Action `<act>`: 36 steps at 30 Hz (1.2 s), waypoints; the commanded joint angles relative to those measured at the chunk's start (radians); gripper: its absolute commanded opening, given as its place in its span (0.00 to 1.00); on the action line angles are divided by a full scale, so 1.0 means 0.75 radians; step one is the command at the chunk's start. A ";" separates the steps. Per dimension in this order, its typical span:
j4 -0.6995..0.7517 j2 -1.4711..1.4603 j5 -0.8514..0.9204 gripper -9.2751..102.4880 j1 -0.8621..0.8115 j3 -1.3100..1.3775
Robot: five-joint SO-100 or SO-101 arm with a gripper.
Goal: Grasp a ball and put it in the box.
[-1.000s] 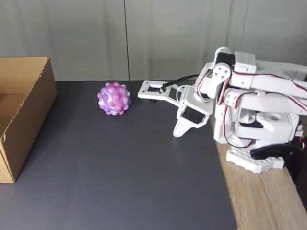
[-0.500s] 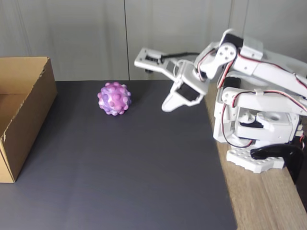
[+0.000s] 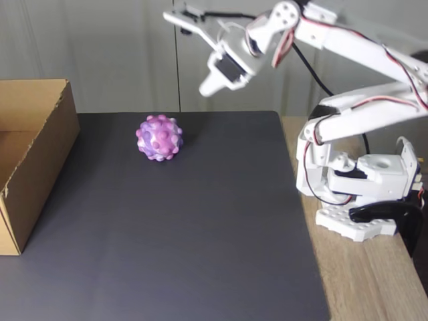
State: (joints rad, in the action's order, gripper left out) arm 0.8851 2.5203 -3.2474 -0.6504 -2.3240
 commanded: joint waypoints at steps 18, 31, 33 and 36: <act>-0.235 -0.675 0.029 0.08 0.070 0.479; -0.387 -0.955 0.053 0.08 0.088 0.485; -0.403 -0.980 0.051 0.08 0.072 0.483; -0.421 -0.994 0.041 0.12 0.057 0.470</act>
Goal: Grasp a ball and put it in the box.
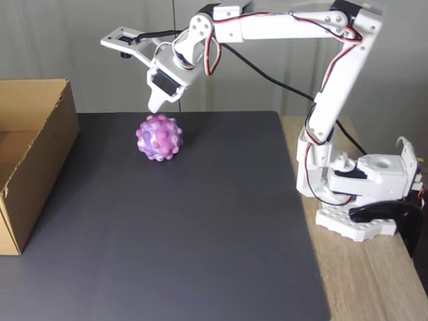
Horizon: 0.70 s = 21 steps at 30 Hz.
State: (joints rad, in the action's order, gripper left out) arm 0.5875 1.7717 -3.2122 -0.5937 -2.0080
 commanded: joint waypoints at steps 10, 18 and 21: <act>-0.016 -0.008 -0.006 0.41 -0.025 0.047; 0.000 -0.051 -0.022 0.48 -0.033 0.039; 0.000 -0.061 -0.027 0.48 -0.031 0.039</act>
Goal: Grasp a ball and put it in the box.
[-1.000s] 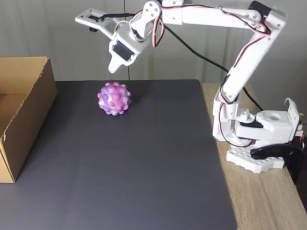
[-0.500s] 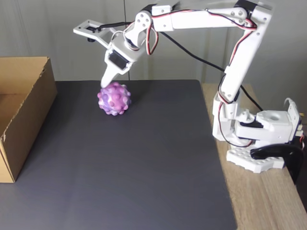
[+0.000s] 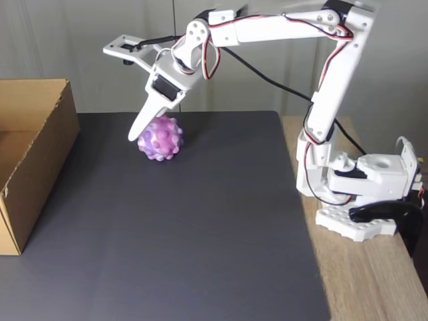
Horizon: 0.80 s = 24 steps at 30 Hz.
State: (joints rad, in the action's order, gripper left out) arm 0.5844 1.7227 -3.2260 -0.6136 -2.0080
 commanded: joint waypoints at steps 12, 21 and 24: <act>0.006 -0.037 -0.057 0.44 -0.041 0.039; 0.006 -0.031 -0.074 0.46 -0.094 0.043; 0.008 -0.031 -0.074 0.46 -0.098 0.041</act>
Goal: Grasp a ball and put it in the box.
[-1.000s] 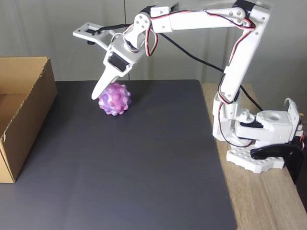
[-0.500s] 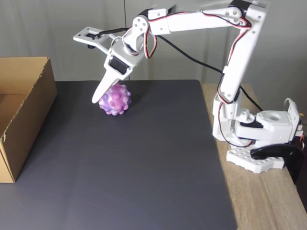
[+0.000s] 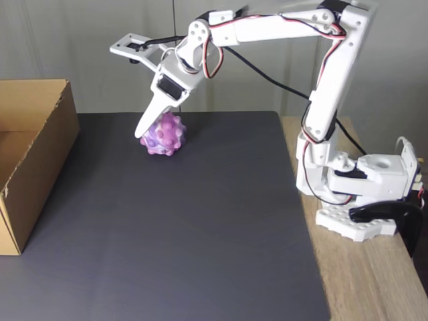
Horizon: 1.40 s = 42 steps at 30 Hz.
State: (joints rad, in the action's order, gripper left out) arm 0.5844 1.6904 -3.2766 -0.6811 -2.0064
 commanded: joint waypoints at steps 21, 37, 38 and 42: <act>-0.057 -0.164 -0.067 0.41 0.004 -0.008; -0.088 -0.211 -0.110 0.23 0.012 -0.008; -0.088 -0.209 -0.110 0.21 0.014 -0.006; -0.088 -0.192 -0.110 0.18 0.027 -0.008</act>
State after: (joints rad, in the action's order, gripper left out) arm 0.5216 1.5278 -3.3563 -0.6642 -2.0110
